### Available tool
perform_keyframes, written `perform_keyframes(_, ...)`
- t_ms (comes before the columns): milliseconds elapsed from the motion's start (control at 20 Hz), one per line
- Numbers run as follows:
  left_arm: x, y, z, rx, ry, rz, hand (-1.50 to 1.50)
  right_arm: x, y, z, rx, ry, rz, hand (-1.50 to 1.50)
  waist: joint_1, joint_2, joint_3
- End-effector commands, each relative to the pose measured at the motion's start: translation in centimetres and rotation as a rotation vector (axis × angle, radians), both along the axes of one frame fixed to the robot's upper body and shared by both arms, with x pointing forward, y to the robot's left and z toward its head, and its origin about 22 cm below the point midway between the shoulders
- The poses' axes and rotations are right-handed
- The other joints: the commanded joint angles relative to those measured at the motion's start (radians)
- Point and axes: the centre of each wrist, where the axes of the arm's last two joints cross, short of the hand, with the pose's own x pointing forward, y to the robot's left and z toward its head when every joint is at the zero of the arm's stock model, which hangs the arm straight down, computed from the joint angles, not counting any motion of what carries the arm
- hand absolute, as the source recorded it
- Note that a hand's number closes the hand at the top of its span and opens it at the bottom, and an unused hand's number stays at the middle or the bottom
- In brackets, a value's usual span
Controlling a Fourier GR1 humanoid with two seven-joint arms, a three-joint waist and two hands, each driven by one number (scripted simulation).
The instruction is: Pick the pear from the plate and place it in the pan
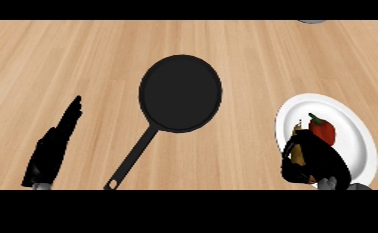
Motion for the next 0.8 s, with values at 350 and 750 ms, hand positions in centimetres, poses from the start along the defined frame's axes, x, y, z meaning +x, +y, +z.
perform_keyframes(350, -0.2, 0.7, 0.9, 0.014, -0.002, 0.000, 0.00, -2.1, 2.7, 5.3, -0.337, -0.585, -0.004, 1.50, -0.003, 0.000, 0.013)
perform_keyframes(750, 0.2, -1.2, 0.4, 0.001, -0.022, -0.027, 0.00, 0.6, 9.5, 11.6, -0.322, -0.866, 0.083, 1.50, 0.031, 0.015, 0.014)
